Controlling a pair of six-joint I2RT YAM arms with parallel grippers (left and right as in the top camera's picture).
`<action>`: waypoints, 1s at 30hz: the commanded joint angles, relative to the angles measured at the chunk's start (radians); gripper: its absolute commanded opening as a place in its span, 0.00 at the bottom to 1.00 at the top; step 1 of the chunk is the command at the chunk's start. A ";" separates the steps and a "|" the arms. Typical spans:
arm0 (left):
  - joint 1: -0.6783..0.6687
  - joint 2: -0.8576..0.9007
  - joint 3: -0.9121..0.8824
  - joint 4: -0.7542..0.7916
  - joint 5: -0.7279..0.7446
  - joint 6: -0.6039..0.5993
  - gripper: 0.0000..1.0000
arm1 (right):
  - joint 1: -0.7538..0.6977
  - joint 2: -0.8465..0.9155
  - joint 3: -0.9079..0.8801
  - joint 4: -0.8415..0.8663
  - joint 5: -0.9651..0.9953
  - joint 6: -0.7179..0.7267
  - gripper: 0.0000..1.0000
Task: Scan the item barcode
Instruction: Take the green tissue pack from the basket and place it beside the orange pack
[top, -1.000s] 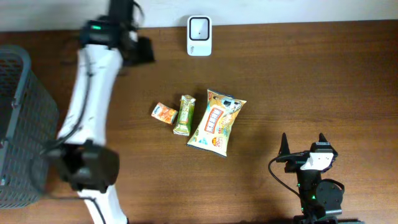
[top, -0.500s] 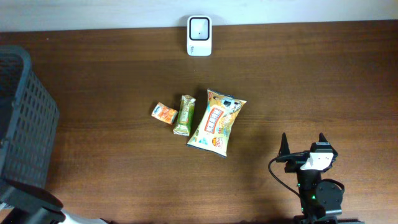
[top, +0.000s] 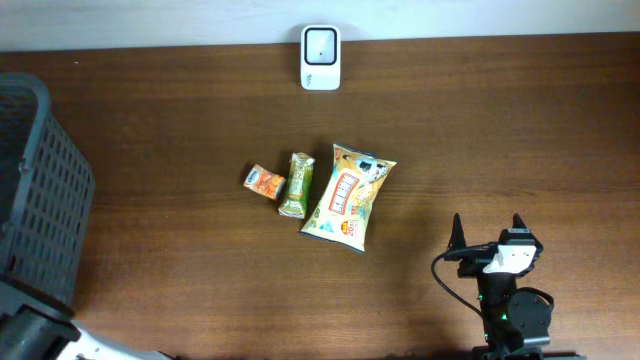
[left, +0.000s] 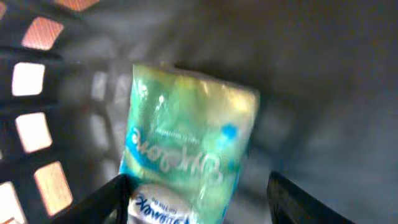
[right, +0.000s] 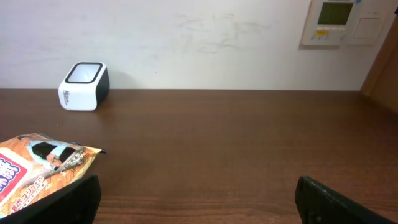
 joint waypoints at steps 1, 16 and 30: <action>0.011 0.039 -0.008 0.016 -0.014 0.016 0.55 | 0.006 -0.005 -0.005 -0.007 0.012 -0.003 0.99; -0.488 -0.651 0.224 -0.110 0.452 0.001 0.00 | 0.006 -0.005 -0.005 -0.007 0.012 -0.003 0.99; -1.361 0.114 0.183 -0.165 0.382 -0.204 0.02 | 0.006 -0.005 -0.005 -0.007 0.012 -0.003 0.99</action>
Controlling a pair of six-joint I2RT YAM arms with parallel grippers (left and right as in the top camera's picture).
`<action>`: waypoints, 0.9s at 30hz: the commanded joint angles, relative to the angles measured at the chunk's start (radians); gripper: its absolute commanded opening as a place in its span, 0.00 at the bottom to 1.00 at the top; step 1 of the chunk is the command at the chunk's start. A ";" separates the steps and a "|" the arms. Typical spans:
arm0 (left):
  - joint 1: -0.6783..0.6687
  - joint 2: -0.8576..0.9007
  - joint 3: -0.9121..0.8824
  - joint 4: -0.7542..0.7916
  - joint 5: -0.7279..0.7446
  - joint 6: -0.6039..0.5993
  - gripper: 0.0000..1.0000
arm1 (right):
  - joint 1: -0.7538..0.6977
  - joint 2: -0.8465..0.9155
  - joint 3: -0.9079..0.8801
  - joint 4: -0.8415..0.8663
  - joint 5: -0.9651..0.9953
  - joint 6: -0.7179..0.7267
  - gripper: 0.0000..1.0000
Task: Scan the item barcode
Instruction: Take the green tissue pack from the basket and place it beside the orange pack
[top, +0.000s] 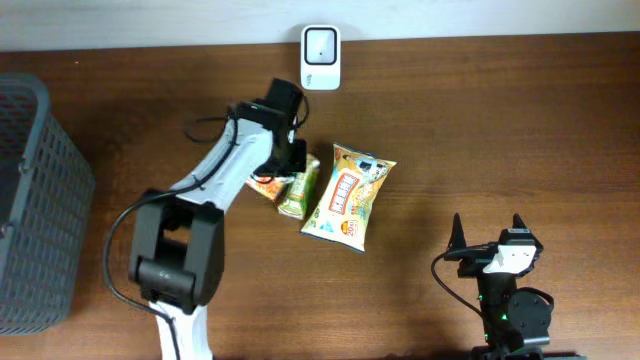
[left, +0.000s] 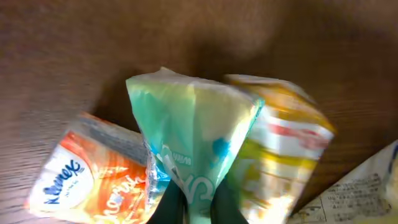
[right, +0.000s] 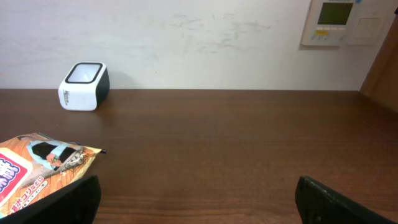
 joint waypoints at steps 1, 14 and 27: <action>-0.009 0.043 0.002 -0.006 0.015 -0.051 0.41 | 0.006 -0.005 -0.005 -0.007 0.012 -0.003 0.99; 0.305 0.042 1.132 -0.748 -0.067 0.042 0.99 | 0.006 -0.005 -0.005 -0.007 0.012 -0.003 0.99; 0.555 0.041 1.168 -0.772 -0.011 0.408 0.99 | 0.006 0.024 0.071 0.068 -0.259 0.185 0.99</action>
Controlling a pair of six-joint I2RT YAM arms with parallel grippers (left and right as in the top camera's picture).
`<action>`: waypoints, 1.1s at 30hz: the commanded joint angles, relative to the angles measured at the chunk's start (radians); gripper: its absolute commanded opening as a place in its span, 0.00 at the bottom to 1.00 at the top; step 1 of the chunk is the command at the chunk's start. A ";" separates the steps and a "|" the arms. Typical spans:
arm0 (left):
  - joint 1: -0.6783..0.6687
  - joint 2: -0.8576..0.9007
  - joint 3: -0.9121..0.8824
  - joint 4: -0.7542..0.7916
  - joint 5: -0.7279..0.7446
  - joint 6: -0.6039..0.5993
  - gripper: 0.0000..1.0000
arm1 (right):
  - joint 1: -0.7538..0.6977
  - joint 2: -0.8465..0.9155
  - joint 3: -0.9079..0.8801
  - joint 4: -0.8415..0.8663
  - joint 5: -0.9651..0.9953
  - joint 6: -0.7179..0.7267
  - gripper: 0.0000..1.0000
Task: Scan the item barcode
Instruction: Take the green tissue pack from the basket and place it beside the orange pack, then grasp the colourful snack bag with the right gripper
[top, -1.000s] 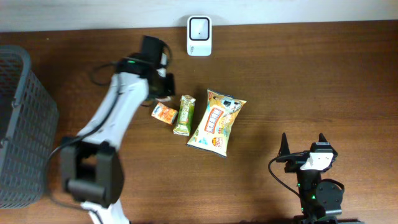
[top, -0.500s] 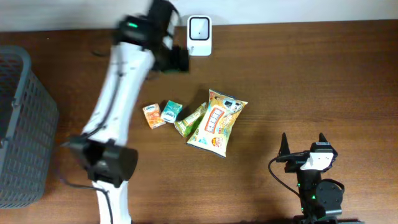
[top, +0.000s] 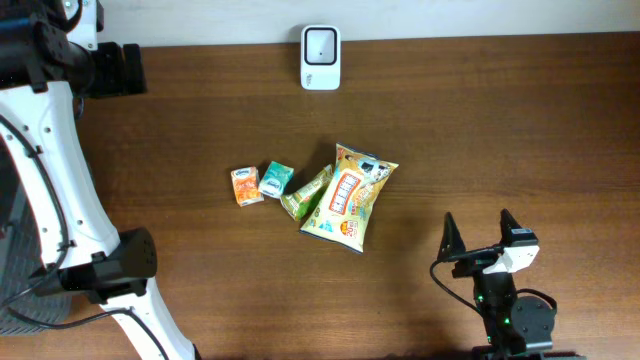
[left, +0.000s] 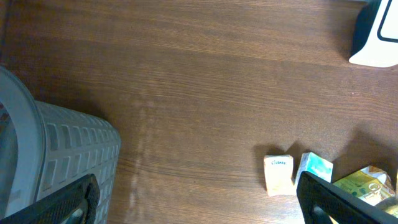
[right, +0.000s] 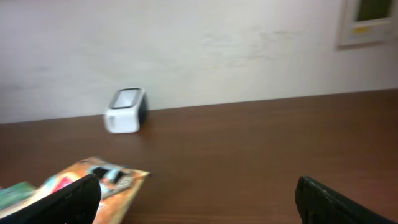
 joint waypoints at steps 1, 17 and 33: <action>0.003 0.000 0.007 -0.001 0.011 0.020 0.99 | 0.006 0.084 0.126 0.002 -0.184 0.037 0.99; 0.003 0.000 0.007 -0.001 0.011 0.020 0.99 | 0.080 1.728 1.036 -0.459 -0.644 0.162 0.99; 0.003 0.000 0.007 -0.001 0.011 0.020 0.99 | 0.200 1.838 1.036 -0.148 -0.620 0.216 0.07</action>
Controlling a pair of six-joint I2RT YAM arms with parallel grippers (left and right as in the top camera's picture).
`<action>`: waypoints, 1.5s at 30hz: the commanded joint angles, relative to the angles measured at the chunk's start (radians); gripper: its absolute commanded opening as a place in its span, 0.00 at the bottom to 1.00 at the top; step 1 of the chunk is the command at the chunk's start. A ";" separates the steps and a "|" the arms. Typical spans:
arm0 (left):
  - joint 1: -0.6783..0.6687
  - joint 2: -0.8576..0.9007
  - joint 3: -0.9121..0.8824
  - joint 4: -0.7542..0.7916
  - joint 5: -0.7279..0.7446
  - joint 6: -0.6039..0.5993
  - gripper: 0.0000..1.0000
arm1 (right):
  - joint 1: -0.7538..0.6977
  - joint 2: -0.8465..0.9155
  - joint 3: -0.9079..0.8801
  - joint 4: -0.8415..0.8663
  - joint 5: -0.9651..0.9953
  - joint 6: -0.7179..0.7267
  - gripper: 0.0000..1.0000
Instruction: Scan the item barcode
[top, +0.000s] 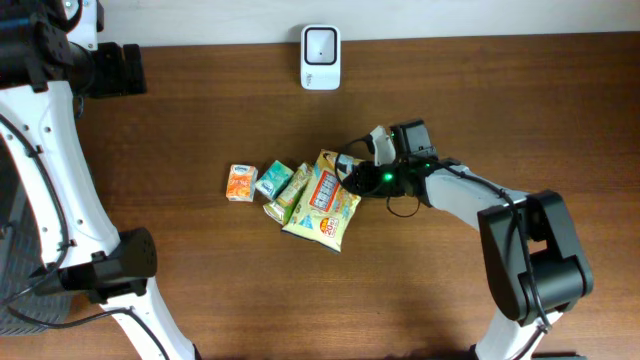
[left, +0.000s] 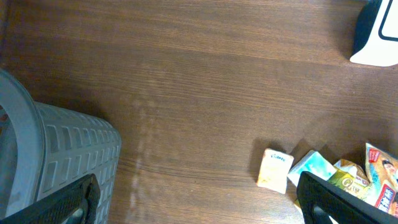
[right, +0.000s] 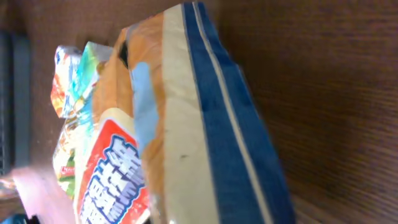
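The white barcode scanner (top: 320, 45) stands at the table's far edge. A large orange snack bag (top: 322, 200) lies mid-table, and its blue-striped edge fills the right wrist view (right: 205, 124). My right gripper (top: 352, 178) is at the bag's upper right edge. Its fingers are hidden behind the bag and appear shut on it. My left gripper (left: 202, 205) hangs high over the far left, open and holding nothing, its fingers (left: 336, 199) at the frame's bottom corners.
An orange packet (top: 240, 183), a teal packet (top: 272, 180) and a green packet (top: 287, 195) lie in a row, touching the bag's left side. A grey basket (left: 56, 162) stands at the table's left end.
My right arm was parked at the near right with its gripper open. It now reaches to the snack bag's edge. The bag and small packets have shifted left. The left arm is unchanged.
My left gripper was open over a teal packet inside the basket. It then held that packet above the orange and green packets. Later it was open, high at the far left, with the teal packet lying among them. Now my right gripper is on the snack bag.
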 joint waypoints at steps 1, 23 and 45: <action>0.002 -0.002 0.007 0.000 0.011 0.016 0.99 | -0.039 -0.152 0.037 -0.087 -0.018 -0.045 0.04; 0.002 -0.002 0.007 0.000 0.010 0.016 0.99 | 0.157 0.121 0.929 -1.308 0.490 -0.137 0.72; 0.002 -0.002 0.007 0.000 0.010 0.016 0.99 | 0.031 0.125 0.718 -1.029 0.384 -0.364 0.65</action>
